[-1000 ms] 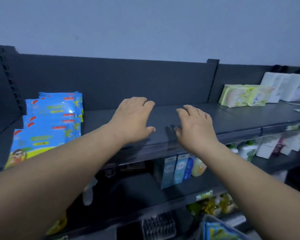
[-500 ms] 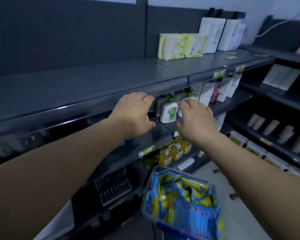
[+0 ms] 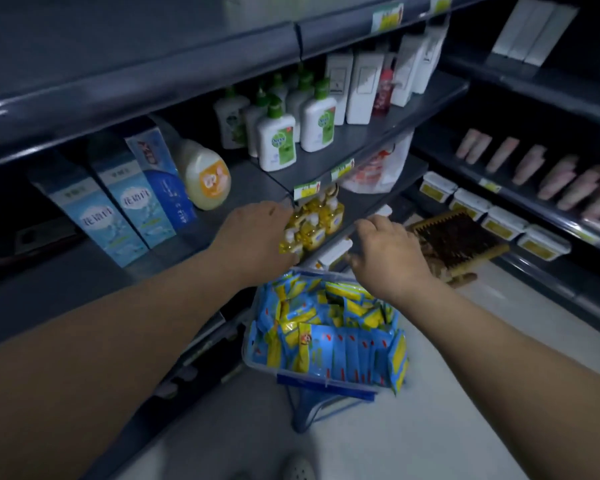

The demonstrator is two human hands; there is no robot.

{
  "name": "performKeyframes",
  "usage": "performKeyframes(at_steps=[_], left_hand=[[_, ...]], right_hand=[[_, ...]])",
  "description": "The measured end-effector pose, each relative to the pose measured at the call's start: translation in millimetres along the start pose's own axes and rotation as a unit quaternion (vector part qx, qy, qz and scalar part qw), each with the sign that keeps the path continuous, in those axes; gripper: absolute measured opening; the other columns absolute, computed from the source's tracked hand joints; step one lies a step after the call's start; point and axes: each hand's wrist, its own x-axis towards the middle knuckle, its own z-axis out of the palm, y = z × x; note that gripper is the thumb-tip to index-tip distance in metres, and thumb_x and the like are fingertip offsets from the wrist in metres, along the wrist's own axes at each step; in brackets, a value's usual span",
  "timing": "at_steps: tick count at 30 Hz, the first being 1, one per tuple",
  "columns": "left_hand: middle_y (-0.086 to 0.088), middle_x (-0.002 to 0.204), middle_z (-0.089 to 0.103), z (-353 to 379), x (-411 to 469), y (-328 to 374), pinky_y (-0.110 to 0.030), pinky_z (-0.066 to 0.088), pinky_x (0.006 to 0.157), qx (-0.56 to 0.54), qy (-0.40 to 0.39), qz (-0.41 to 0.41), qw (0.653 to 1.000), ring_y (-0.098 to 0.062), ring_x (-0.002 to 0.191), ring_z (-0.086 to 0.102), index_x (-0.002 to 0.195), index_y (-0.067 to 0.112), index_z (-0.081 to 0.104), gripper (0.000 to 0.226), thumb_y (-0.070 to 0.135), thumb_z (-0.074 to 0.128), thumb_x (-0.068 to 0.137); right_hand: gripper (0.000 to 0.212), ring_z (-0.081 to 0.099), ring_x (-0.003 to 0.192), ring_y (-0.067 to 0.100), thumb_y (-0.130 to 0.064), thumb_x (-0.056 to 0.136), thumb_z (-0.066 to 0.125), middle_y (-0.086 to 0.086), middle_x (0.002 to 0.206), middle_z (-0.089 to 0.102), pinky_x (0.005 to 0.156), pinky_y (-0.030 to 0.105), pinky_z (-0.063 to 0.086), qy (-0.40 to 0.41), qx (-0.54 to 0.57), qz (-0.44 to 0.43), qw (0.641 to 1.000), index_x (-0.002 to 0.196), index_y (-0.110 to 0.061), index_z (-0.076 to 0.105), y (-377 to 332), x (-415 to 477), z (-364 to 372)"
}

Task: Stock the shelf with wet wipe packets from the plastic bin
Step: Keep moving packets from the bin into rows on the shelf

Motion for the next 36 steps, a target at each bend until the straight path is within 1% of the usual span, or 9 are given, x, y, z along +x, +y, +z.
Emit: performKeyframes(at_steps=[5,9,14,18,22,27,30,33,36], left_hand=[[-0.007,0.13,0.049,60.8,13.9,13.7,-0.042,0.043,0.096,-0.03,-0.046,0.032,0.998,-0.027,0.118,0.047,0.132,0.014,0.044,0.065,0.054,0.062,0.083],[-0.007,0.142,0.042,112.4,22.3,22.7,-0.04,0.036,0.106,-0.049,-0.095,0.044,0.993,-0.026,0.13,0.04,0.143,0.015,0.034,0.074,0.053,0.06,0.085],[-0.006,0.146,0.039,181.5,33.5,26.9,-0.039,0.033,0.108,-0.045,-0.162,0.058,0.984,-0.026,0.134,0.037,0.147,0.018,0.028,0.078,0.051,0.061,0.085],[-0.005,0.148,0.036,237.0,41.4,27.8,-0.038,0.032,0.109,-0.056,-0.213,0.063,0.973,-0.026,0.135,0.036,0.148,0.018,0.026,0.077,0.047,0.062,0.086],[-0.005,0.144,0.041,280.3,50.5,29.6,-0.039,0.036,0.105,-0.061,-0.239,0.063,0.967,-0.027,0.131,0.04,0.143,0.017,0.035,0.068,0.044,0.062,0.086],[-0.003,0.156,0.027,317.7,55.2,27.0,-0.039,0.035,0.109,-0.089,-0.294,0.064,0.949,-0.025,0.14,0.032,0.151,0.02,0.02,0.076,0.038,0.061,0.09],[-0.005,0.153,0.031,329.2,52.2,27.8,-0.04,0.038,0.106,-0.069,-0.282,0.069,0.954,-0.027,0.138,0.033,0.149,0.019,0.025,0.074,0.037,0.064,0.089],[-0.008,0.135,0.045,330.5,49.0,30.2,-0.039,0.043,0.091,-0.051,-0.227,0.06,0.971,-0.03,0.122,0.046,0.134,0.017,0.041,0.059,0.036,0.068,0.085],[-0.007,0.12,0.053,326.0,47.6,31.4,-0.037,0.042,0.079,-0.051,-0.219,0.052,0.973,-0.031,0.111,0.053,0.12,0.015,0.046,0.052,0.037,0.072,0.081]], right_hand=[[0.05,0.041,0.124,0.034,-0.039,0.093,0.053,0.009,0.137,0.042,0.101,0.041,0.035,-0.061,0.009,0.041,0.997,0.136,-0.016,0.042,25.0,-9.2,58.7],[0.056,0.041,0.125,0.034,-0.039,0.091,0.056,0.009,0.139,0.041,0.103,0.041,0.037,-0.109,0.019,0.059,0.992,0.139,-0.016,0.04,39.1,-15.8,107.1],[0.058,0.042,0.126,0.033,-0.039,0.09,0.057,0.009,0.14,0.041,0.103,0.04,0.039,-0.163,0.025,0.074,0.984,0.141,-0.017,0.039,51.3,-21.9,172.4],[0.047,0.05,0.12,0.034,-0.034,0.093,0.055,0.014,0.13,0.05,0.095,0.038,0.045,-0.199,0.052,0.12,0.971,0.134,-0.014,0.044,56.3,-23.0,222.6],[0.036,0.056,0.115,0.033,-0.027,0.093,0.054,0.015,0.123,0.06,0.088,0.034,0.046,-0.22,0.093,0.208,0.949,0.123,-0.007,0.049,59.3,-25.5,260.6],[0.041,0.058,0.111,0.034,-0.025,0.093,0.054,0.015,0.119,0.062,0.083,0.035,0.046,-0.2,0.134,0.262,0.935,0.126,-0.005,0.041,58.1,-26.1,290.2],[0.047,0.058,0.111,0.035,-0.027,0.091,0.058,0.014,0.119,0.062,0.082,0.037,0.046,-0.183,0.177,0.29,0.923,0.128,-0.006,0.039,57.1,-24.2,298.2],[0.036,0.058,0.108,0.033,-0.033,0.092,0.057,0.014,0.115,0.062,0.077,0.033,0.043,-0.169,0.205,0.309,0.913,0.115,-0.007,0.048,55.8,-21.5,305.6],[0.031,0.058,0.104,0.032,-0.035,0.092,0.056,0.014,0.112,0.062,0.075,0.032,0.043,-0.171,0.211,0.313,0.91,0.106,-0.007,0.056,53.9,-17.6,310.2]])
